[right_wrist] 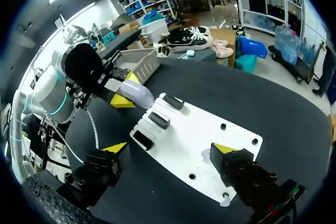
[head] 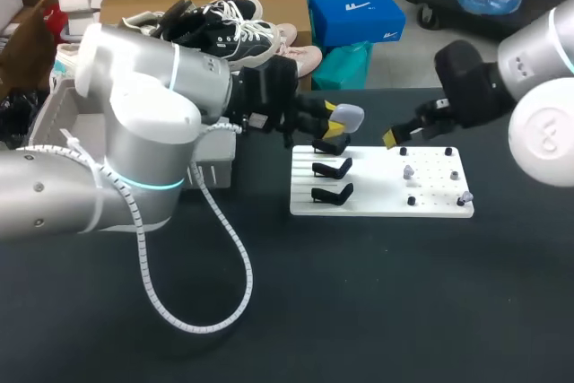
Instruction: Pick up each earbud case from the left stands, insert the matching earbuds, close the lid, and place the case in the box.
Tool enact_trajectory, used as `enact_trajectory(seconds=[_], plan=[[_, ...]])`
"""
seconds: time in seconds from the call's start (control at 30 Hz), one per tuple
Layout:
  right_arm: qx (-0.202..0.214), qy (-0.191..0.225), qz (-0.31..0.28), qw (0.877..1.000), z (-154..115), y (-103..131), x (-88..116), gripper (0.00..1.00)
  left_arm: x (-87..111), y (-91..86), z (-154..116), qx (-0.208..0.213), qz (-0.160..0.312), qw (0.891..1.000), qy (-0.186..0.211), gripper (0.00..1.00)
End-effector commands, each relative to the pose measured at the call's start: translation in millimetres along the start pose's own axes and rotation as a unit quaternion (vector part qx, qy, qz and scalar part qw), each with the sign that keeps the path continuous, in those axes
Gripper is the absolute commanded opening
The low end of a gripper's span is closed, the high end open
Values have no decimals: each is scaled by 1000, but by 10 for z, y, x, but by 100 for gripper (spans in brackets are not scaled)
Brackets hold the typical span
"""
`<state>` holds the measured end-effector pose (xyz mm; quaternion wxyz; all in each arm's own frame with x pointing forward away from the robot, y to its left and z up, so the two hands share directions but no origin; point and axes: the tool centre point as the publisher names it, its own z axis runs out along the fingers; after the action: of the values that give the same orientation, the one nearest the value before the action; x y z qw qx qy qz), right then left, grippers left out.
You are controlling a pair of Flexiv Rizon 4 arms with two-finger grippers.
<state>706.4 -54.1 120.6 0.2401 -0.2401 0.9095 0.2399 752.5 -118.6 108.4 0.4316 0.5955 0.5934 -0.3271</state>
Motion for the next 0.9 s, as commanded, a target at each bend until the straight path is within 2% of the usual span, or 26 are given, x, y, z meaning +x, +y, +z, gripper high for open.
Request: enact_trajectory(seconds=[0.03,0.9], plan=[[-14,6,-3,1000,89,-2,-73,100,12,-5,27,-2,1,1000,0,0],[-34,16,-11,999,298,75,-144,100,13,-191,121,35,6,999,-8,0]])
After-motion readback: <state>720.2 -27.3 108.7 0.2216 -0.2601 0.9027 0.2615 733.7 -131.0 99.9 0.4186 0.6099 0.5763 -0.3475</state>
